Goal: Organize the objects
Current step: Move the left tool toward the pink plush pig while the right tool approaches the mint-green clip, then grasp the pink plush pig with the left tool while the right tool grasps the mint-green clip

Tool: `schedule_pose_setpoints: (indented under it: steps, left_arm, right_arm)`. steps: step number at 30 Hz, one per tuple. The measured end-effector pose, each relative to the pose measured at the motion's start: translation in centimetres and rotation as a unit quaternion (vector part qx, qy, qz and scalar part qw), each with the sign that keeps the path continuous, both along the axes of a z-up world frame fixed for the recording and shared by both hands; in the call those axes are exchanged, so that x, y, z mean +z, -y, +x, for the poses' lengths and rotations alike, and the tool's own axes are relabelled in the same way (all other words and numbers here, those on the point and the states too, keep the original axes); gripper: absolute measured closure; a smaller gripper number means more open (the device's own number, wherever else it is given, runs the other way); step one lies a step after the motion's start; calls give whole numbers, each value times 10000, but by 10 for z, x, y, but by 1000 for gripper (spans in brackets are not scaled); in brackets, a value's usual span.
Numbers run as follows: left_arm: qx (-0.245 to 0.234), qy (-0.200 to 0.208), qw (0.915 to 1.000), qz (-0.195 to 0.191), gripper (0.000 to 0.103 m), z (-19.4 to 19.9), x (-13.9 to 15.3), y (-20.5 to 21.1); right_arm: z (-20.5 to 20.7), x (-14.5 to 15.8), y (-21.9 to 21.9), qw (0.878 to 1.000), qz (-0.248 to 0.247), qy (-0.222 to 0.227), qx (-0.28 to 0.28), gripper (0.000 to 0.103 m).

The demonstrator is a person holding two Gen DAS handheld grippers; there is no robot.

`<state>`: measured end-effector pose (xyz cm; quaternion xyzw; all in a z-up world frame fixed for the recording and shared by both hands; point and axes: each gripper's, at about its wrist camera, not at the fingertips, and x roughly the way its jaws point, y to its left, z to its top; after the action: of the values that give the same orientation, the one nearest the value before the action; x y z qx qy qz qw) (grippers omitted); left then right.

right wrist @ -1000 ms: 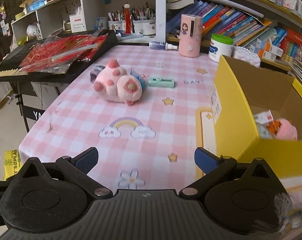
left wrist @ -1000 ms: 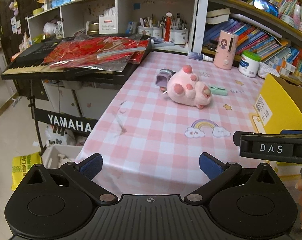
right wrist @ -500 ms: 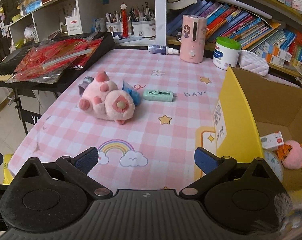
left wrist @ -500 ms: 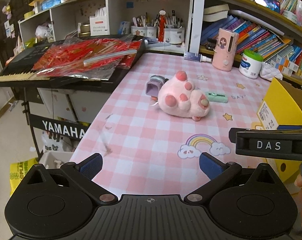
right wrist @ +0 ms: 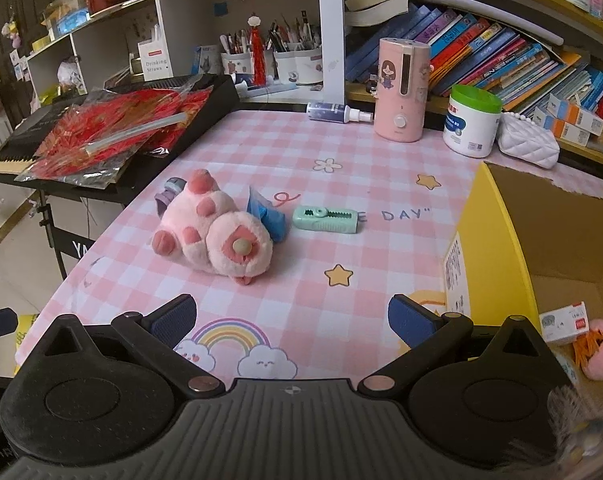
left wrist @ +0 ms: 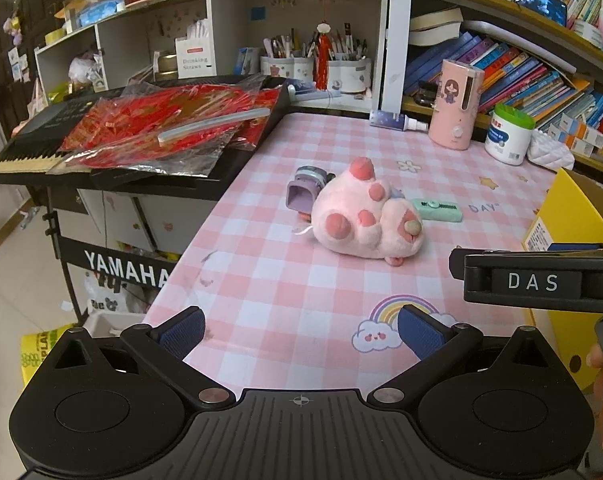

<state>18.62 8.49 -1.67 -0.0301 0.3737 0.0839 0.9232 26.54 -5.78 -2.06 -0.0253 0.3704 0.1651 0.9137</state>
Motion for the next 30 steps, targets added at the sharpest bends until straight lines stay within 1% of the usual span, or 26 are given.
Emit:
schedule_pose_setpoints:
  steps: [10, 17, 21, 25, 30]
  left_arm:
    - [8, -53, 10000, -55, 0, 15, -4, -1]
    - [-99, -66, 9999, -112, 1, 23, -6, 0]
    - [-107, -65, 9999, -118, 1, 27, -7, -1]
    - [-99, -109, 9998, -113, 8, 35, -10, -2]
    - [-134, -114, 9998, -127, 8, 50, -12, -1]
  right_arm:
    - [17, -1, -1, 10000, -13, -7, -26, 0]
    - [25, 0, 2, 9999, 2, 14, -116, 0]
    - [29, -1, 0, 10000, 50, -2, -31, 0]
    - [35, -1, -3, 9998, 136, -25, 104, 2]
    - [51, 1, -10, 9994, 281, -70, 208, 5]
